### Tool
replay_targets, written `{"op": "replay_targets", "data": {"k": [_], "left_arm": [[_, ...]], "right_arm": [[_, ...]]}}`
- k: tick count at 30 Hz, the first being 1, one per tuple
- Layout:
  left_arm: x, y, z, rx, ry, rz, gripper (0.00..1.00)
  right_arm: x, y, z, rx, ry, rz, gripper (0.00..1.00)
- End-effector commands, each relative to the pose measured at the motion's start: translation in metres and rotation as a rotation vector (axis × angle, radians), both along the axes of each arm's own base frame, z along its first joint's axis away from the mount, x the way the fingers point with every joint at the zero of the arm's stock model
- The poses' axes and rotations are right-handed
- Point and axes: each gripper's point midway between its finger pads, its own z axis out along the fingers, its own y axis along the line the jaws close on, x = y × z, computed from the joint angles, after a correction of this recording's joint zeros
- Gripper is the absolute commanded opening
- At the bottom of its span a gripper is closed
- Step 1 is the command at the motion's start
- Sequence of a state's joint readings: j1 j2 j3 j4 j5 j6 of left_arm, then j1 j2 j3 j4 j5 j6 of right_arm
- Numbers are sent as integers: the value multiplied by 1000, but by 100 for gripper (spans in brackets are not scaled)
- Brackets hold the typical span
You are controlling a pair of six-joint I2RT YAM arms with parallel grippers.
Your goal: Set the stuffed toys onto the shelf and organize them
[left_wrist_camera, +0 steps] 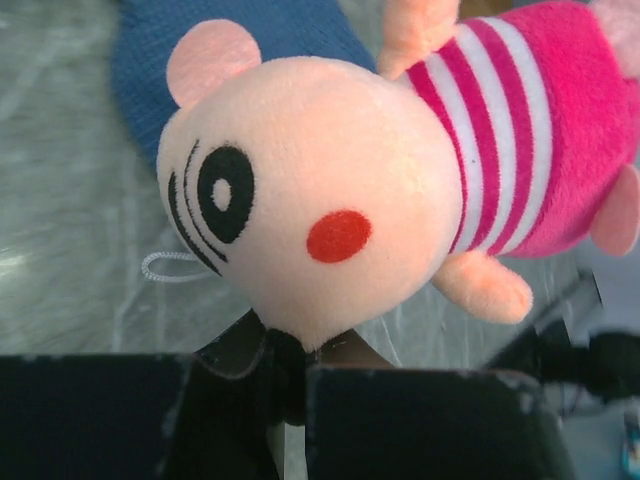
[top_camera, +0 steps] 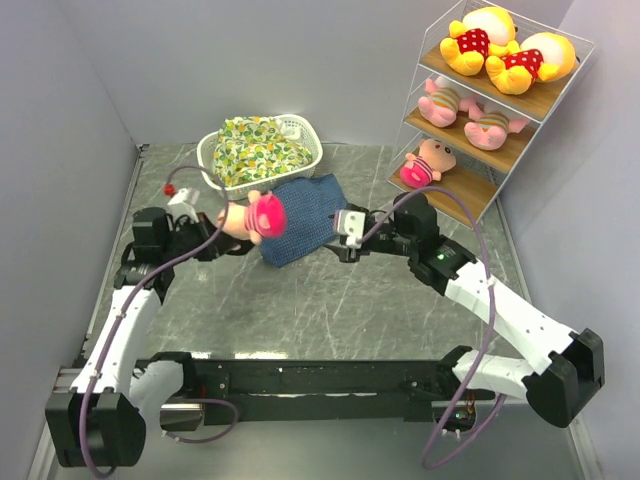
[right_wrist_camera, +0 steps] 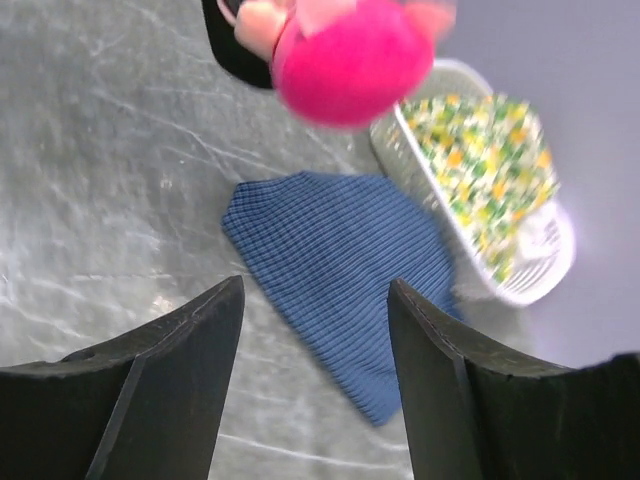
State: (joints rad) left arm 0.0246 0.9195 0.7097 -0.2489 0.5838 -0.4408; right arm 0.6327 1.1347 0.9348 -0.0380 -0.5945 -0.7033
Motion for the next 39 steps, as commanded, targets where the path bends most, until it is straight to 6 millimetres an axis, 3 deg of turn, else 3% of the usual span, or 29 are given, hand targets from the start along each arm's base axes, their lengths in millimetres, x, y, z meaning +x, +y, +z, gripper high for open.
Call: {"op": "replay_targets", "data": {"k": [1, 2, 4, 6, 10, 17, 24, 39], "left_arm": [[-30, -55, 31, 27, -148, -395, 1], [-34, -64, 34, 41, -162, -442, 1], [-43, -87, 30, 54, -146, -532, 1], [-54, -107, 25, 75, -147, -601, 1], [-63, -124, 23, 94, -180, -666, 1], [-63, -126, 20, 162, -189, -708, 1], [-60, -124, 1, 211, -136, -715, 1], [-65, -126, 6, 187, -164, -739, 1]], "right_arm": [[-24, -2, 14, -135, -181, 199, 67], [-27, -1, 23, -145, -192, 222, 67], [-41, -4, 13, -198, -143, 295, 68], [-49, -6, 22, -201, -145, 328, 68], [-73, -15, 20, -227, -85, 379, 68], [-92, -21, 16, -258, -55, 412, 68], [-102, -17, 21, -256, -59, 445, 68], [-77, 16, 10, -274, -81, 460, 59]]}}
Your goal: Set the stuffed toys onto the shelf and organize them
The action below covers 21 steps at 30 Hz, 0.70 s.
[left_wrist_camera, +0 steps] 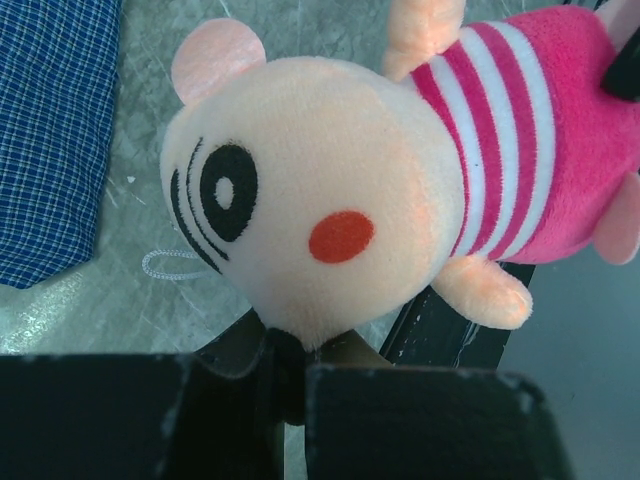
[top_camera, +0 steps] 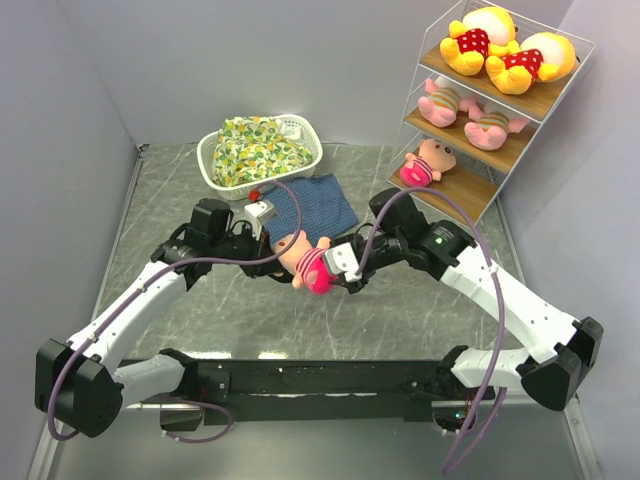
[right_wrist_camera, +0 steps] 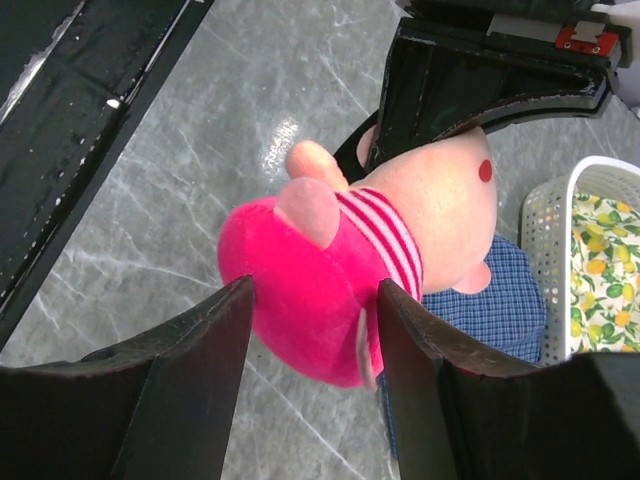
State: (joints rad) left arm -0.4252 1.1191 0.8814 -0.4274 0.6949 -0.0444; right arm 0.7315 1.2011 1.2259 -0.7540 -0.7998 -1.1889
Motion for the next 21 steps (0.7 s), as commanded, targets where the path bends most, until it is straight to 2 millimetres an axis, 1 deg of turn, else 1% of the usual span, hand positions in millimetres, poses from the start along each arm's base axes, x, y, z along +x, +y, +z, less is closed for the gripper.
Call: {"op": "replay_targets", "data": {"k": [1, 5, 7, 8, 10, 13, 14, 15, 17, 18, 21], "left_arm": [[-1, -6, 19, -46, -71, -43, 1], [-3, -7, 26, -62, -92, -54, 1], [-4, -6, 26, -64, -92, -50, 1], [-5, -7, 26, -67, -88, -57, 1], [-4, -8, 31, -79, -99, -61, 1], [0, -8, 41, -96, -135, -35, 2], [4, -7, 47, -98, -153, -17, 6], [9, -6, 49, -95, -157, 18, 13], [13, -6, 60, -108, -183, 29, 22], [15, -7, 66, -118, -187, 40, 35], [21, -7, 81, -138, -212, 71, 59]], "right_arm": [[11, 14, 21, 30, -63, 9, 59], [21, 11, 5, -20, -67, -28, 58], [19, 11, -2, -20, -64, -21, 58], [19, 11, -4, -23, -60, -18, 56], [19, 11, -7, -35, -47, -21, 52], [20, 10, -11, -52, -34, -27, 33], [18, 9, -11, -49, -33, -24, 13], [18, 11, -11, -39, -35, -19, 1], [16, 11, -9, -20, -37, -20, 0], [16, 12, -8, -11, -42, -17, 0], [15, 9, -11, -6, -31, -41, 0]]}}
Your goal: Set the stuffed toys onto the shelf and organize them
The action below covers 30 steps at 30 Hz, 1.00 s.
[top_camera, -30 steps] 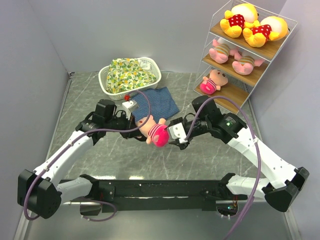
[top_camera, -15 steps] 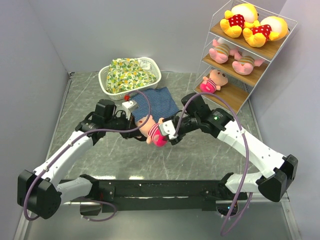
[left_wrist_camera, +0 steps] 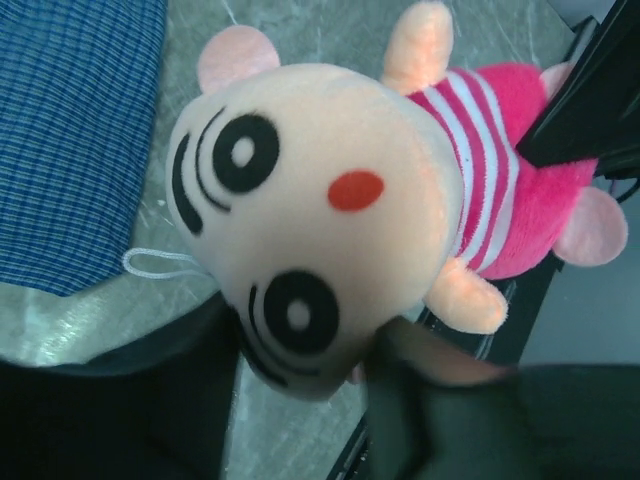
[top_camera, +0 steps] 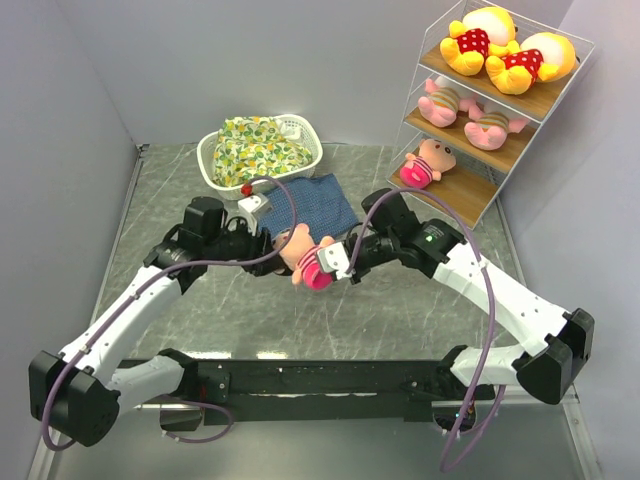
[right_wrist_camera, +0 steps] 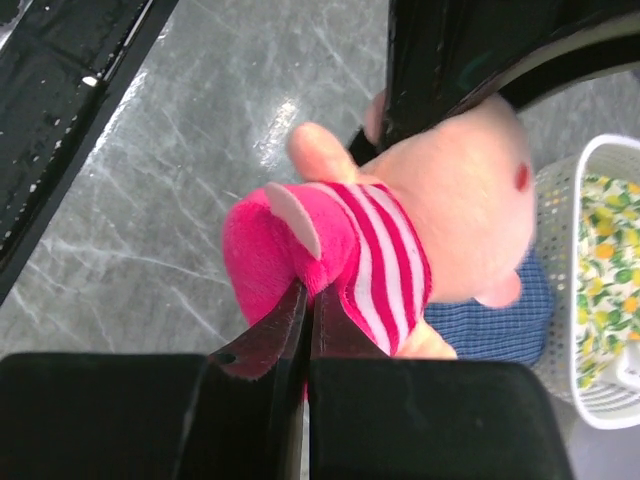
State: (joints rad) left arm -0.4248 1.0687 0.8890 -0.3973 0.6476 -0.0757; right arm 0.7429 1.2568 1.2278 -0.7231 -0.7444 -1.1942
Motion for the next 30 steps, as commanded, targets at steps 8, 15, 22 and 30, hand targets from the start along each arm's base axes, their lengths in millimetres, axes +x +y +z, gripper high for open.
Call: {"op": "replay_targets", "data": {"k": [8, 15, 22, 30], "left_arm": [[52, 9, 102, -100, -286, 234, 100], [96, 76, 110, 22, -372, 685, 96], [102, 155, 78, 141, -413, 1110, 96], [97, 167, 68, 188, -393, 1166, 96]], "right_arm": [[0, -17, -29, 34, 13, -148, 0], [27, -34, -31, 73, -24, -326, 0], [93, -70, -36, 115, -113, -658, 0], [168, -192, -25, 93, -239, -1284, 0]]}}
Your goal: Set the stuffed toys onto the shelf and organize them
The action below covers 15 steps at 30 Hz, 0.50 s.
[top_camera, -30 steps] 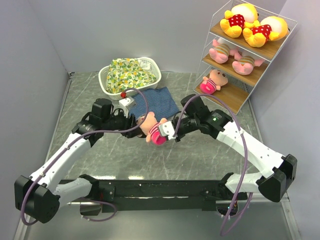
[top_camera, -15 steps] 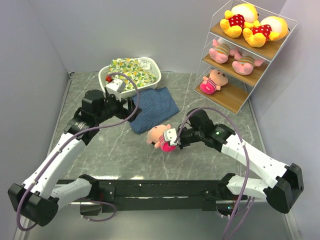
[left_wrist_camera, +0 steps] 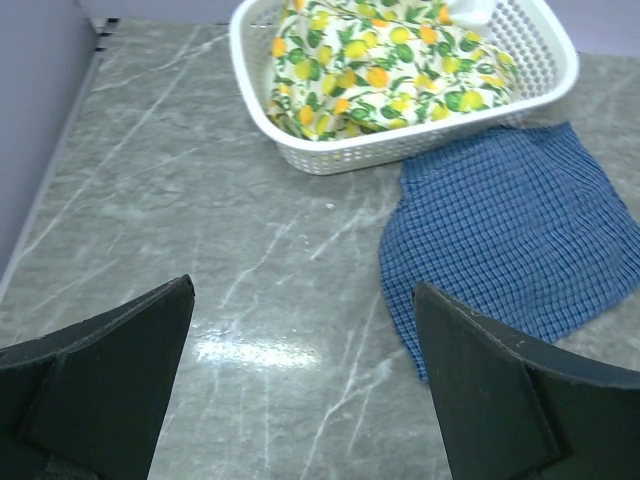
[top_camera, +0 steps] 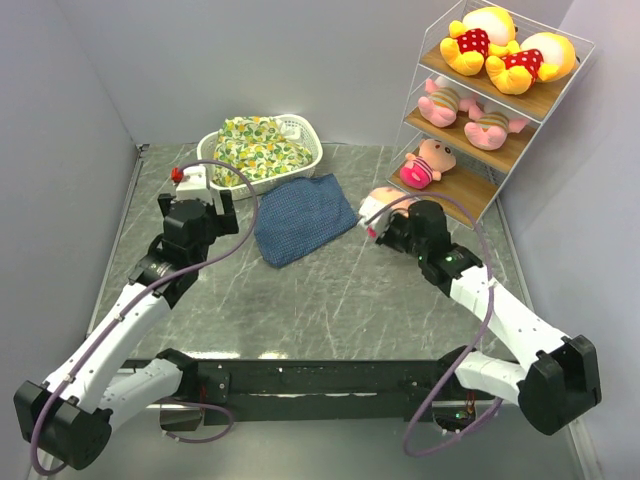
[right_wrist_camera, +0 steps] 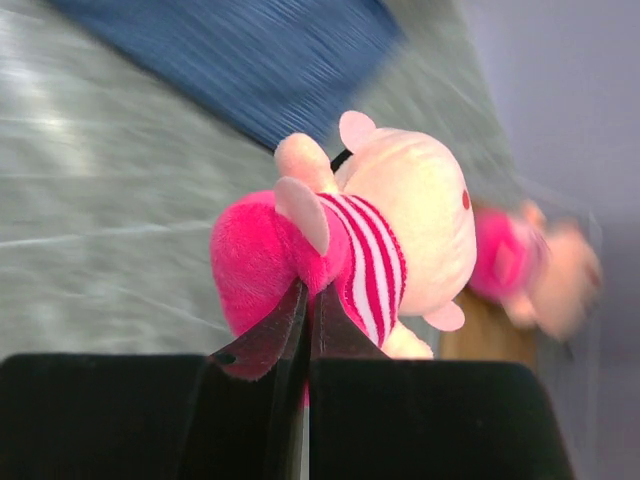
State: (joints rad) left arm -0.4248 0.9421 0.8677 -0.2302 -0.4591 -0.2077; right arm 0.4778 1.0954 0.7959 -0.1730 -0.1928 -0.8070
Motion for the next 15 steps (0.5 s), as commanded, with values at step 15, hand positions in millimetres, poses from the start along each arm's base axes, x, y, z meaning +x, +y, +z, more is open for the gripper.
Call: {"op": "replay_targets", "data": {"k": [15], "left_arm": [[-2, 5, 21, -56, -81, 38, 96]], "right_arm": [[82, -148, 12, -76, -215, -582, 0]]}}
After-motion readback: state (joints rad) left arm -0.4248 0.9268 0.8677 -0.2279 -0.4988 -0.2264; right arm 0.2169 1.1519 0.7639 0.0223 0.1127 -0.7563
